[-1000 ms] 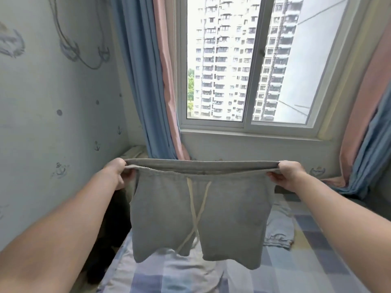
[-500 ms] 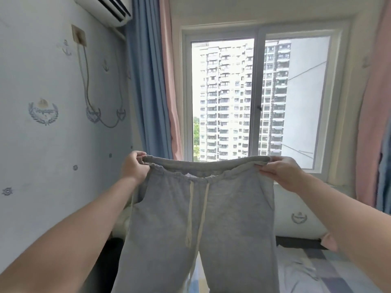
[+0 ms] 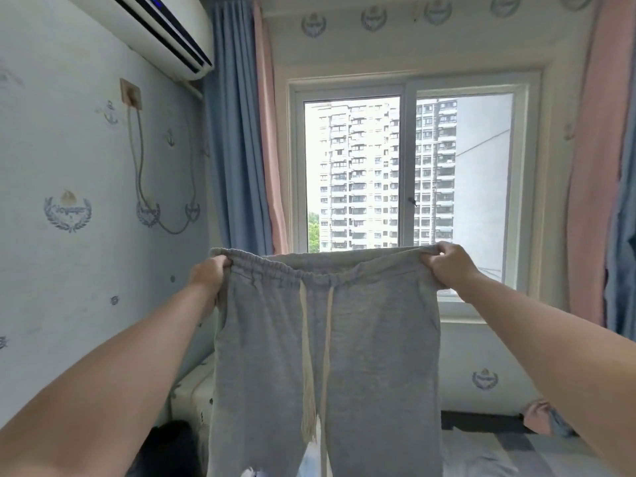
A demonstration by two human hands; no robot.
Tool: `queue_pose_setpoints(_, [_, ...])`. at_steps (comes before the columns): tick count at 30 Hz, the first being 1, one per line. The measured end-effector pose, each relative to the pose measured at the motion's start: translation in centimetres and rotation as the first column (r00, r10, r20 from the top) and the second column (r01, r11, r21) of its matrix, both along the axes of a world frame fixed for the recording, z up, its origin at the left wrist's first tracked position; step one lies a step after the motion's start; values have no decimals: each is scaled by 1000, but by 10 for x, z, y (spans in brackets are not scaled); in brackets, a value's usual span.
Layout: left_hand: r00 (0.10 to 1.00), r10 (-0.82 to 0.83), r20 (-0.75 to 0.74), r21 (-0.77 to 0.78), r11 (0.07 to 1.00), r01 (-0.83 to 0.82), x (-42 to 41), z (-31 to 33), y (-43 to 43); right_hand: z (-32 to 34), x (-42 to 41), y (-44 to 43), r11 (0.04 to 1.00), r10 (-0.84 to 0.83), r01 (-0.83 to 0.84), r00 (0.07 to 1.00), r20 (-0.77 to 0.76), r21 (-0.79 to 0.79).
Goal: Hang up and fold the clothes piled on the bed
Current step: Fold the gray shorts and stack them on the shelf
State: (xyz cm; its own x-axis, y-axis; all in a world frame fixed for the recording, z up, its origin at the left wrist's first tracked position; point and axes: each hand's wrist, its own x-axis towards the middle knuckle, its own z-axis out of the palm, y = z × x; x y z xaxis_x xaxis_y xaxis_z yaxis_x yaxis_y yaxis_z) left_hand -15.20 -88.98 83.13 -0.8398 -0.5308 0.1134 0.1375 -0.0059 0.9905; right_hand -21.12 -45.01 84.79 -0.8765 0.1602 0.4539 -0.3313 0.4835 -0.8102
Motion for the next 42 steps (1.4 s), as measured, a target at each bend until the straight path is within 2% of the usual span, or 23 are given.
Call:
queue_pose_setpoints(3, [985, 141, 97, -87, 987, -133, 2, 3, 13, -1, 2, -8, 996, 5, 5, 994, 109, -90])
queue_pose_setpoints(5, [975, 192, 111, -145, 974, -176, 9, 7, 29, -2, 4, -17, 989, 51, -22, 979, 195, -149])
queue_pose_setpoints(9, [992, -16, 122, 37, 999, 12, 19, 17, 61, 3, 20, -42, 940, 256, -163, 917, 307, -300])
queue_pose_setpoints(13, [966, -255, 41, 125, 961, 248, 40, 29, 96, 14, 46, -67, 832, 489, -367, 839, 238, -416])
queue_pose_setpoints(19, [870, -492, 31, 32, 871, 491, 81, 38, 152, 27, 92, -101, 817, 562, -527, 820, 113, -236])
queue_pose_setpoints(21, [823, -568, 7, -66, 821, 567, 93, 37, 161, 29, 103, -108, 842, 528, -516, 848, 43, -155])
queue_pose_setpoints(24, [743, -668, -42, -244, 728, 641, 99, 29, 163, 34, 115, -111, 838, 537, -539, 842, -49, -80])
queue_pose_setpoints(26, [754, -655, -50, -358, 717, 598, 98, 19, 166, 37, 120, -113, 858, 510, -513, 855, -95, -12])
queue_pose_setpoints(28, [825, -556, -100, -416, 777, 473, 94, 7, 170, 35, 121, -114, 867, 498, -495, 860, -109, 59])
queue_pose_setpoints(30, [880, -449, -157, -371, 852, 369, 91, -3, 170, 27, 121, -110, 855, 518, -514, 845, -132, 63])
queue_pose_setpoints(33, [879, -444, -173, -229, 886, 403, 83, -12, 160, 8, 112, -90, 883, 391, -440, 883, -259, -166])
queue_pose_setpoints(34, [870, -462, -172, -168, 884, 436, 82, -13, 157, -3, 109, -82, 883, 344, -399, 908, -239, -247])
queue_pose_setpoints(36, [858, -480, -183, -36, 875, 482, 81, -12, 152, -32, 102, -69, 878, 358, -350, 933, -39, -328])
queue_pose_setpoints(37, [855, -484, -186, 16, 869, 495, 81, -13, 150, -50, 98, -64, 857, 435, -382, 897, 86, -345])
queue_pose_setpoints(38, [855, -485, -184, 54, 863, 502, 80, -13, 149, -68, 96, -60, 794, 568, -476, 802, 184, -378])
queue_pose_setpoints(39, [855, -488, -177, 80, 858, 507, 80, -14, 148, -85, 96, -59, 684, 716, -586, 655, 243, -434])
queue_pose_setpoints(40, [852, -497, -165, 95, 852, 515, 80, -16, 147, -99, 96, -60, 555, 827, -658, 503, 251, -510])
queue_pose_setpoints(42, [837, -529, -140, 112, 831, 544, 78, -22, 145, -116, 99, -67, 359, 931, -603, 279, 234, -712])
